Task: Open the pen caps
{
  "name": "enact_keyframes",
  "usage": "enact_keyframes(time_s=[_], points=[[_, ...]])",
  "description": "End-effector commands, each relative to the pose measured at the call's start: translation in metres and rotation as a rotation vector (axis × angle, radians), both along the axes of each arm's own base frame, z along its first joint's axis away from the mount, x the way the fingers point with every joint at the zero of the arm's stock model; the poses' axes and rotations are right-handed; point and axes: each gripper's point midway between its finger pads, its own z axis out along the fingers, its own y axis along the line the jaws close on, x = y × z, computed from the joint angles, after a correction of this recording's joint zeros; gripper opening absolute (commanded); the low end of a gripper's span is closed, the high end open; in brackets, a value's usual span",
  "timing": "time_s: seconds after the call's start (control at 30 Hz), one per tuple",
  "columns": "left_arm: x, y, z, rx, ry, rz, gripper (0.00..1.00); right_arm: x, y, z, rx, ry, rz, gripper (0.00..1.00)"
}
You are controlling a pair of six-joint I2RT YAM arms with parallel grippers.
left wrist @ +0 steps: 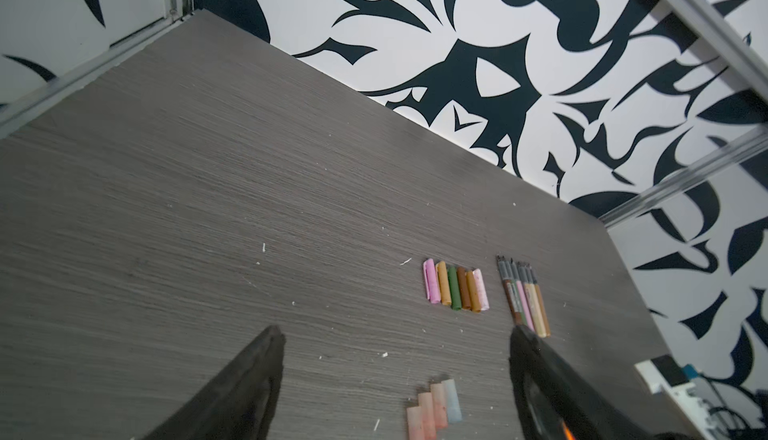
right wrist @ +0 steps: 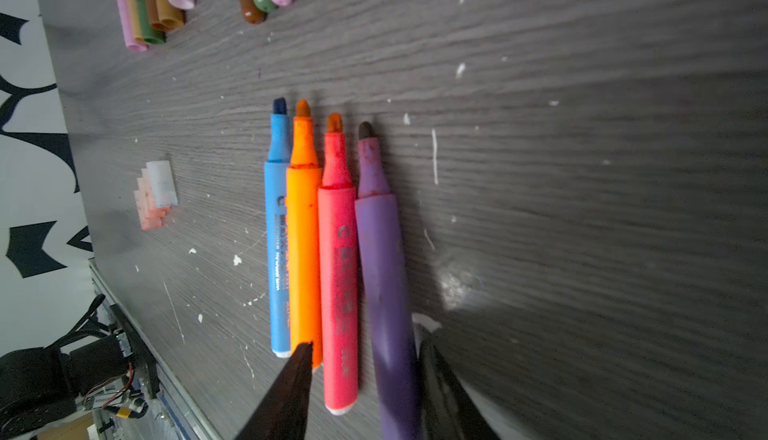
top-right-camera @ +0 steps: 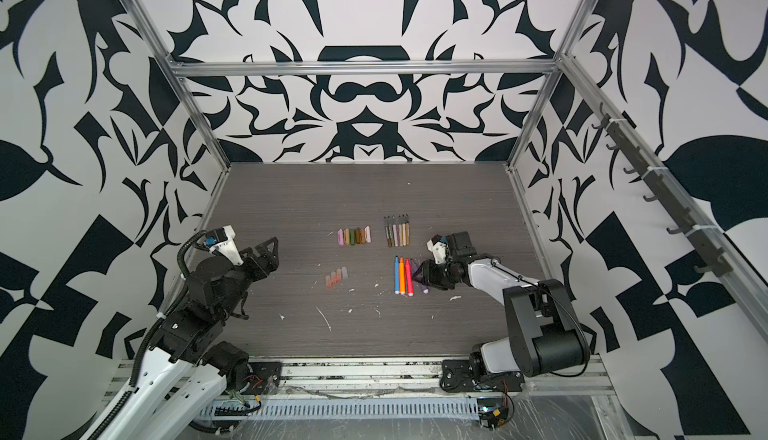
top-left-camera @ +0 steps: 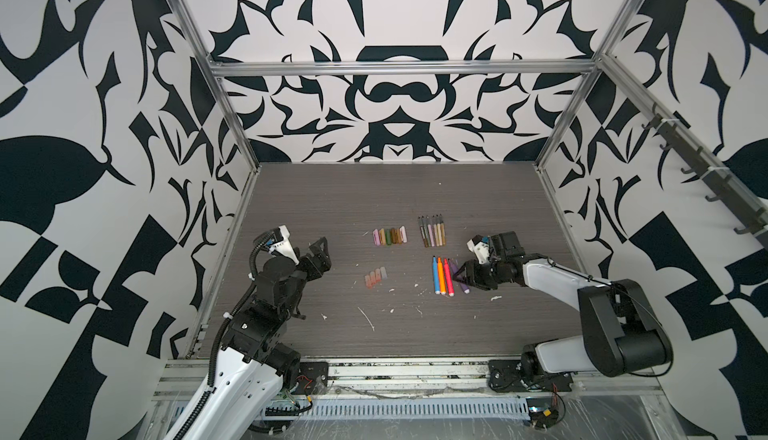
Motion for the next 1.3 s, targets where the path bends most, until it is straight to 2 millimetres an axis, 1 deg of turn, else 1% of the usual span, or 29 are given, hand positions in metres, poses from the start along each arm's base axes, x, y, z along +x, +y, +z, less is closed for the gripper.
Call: enact_keyframes(time_s=[0.0, 0.13, 0.3, 0.47, 0.57, 0.67, 0.87, 1.0, 1.1, 1.27], points=[[0.004, 0.010, 0.002, 0.017, -0.025, 0.057, 0.91, 0.000, 0.013, 0.007, 0.101, -0.003, 0.023, 0.45], [0.008, 0.008, 0.004, 0.027, -0.028, 0.056, 0.93, 0.001, 0.013, 0.009, 0.102, -0.010, 0.024, 0.46], [0.016, 0.002, 0.003, 0.046, -0.013, 0.037, 0.99, 0.001, 0.013, 0.005, 0.101, 0.002, 0.024, 0.46], [0.026, 0.002, 0.007, 0.078, -0.018, 0.049, 0.99, 0.001, 0.013, 0.005, 0.099, -0.002, 0.025, 0.53], [0.030, 0.010, 0.006, 0.128, -0.008, 0.093, 0.99, 0.001, 0.013, 0.005, 0.096, 0.000, 0.024, 0.55], [0.033, 0.025, 0.003, 0.188, 0.003, 0.175, 1.00, 0.001, 0.014, 0.004, 0.107, 0.008, 0.029, 0.55], [0.033, 0.046, 0.005, 0.268, -0.052, 0.281, 0.99, 0.001, 0.018, 0.005, 0.136, 0.012, 0.039, 0.56], [0.034, 0.046, 0.005, 0.337, -0.113, 0.262, 1.00, 0.001, 0.020, 0.005, 0.146, 0.012, 0.044, 0.57], [0.032, 0.054, 0.005, 0.383, -0.140, 0.296, 1.00, 0.002, 0.020, 0.006, 0.147, 0.010, 0.044, 0.57], [0.033, 0.062, -0.007, 0.452, -0.137, 0.338, 1.00, 0.003, 0.020, 0.004, 0.143, 0.014, 0.040, 0.57]])
